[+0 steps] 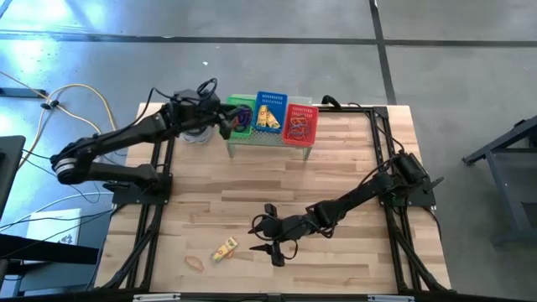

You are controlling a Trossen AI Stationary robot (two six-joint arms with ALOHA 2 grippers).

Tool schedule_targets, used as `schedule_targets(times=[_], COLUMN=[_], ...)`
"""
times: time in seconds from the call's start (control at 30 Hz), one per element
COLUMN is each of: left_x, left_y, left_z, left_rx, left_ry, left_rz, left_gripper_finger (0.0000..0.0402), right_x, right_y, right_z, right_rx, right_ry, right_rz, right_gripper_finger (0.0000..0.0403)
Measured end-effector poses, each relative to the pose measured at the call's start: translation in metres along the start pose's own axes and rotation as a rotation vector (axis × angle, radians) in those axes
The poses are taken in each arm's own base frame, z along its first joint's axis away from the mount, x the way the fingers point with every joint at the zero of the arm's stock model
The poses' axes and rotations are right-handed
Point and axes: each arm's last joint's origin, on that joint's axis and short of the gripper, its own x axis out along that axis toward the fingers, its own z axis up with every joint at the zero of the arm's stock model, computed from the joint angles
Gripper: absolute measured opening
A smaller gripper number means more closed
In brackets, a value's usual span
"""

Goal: Pick & Place Office Desk Supplies
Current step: Put the yellow crayon box into the blue bin on the shelf

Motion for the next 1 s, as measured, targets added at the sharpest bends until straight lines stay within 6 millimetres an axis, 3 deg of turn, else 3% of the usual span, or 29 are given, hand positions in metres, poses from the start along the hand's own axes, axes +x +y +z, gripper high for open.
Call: schedule_targets(times=[0.27,0.57,1.0], left_x=[-0.027,-0.043,-0.078], left_y=[-0.022,-0.048,-0.098], left_z=[0.001,-0.034,-0.059], left_rx=[0.024,0.094,0.331], left_ry=[0.005,0.346,0.511], left_rz=[-0.105,-0.3,-0.738], left_gripper_finger=[0.0118,0.0118,0.0118], right_x=[0.0,0.0,0.0], right_y=[0.0,0.001,0.001], right_z=[0.0,0.0,0.0], right_rx=[0.005,0.006,0.001], right_ry=[0.0,0.0,0.005], right_rz=[0.0,0.002,0.0], right_gripper_finger=[0.0219,0.0219,0.0219])
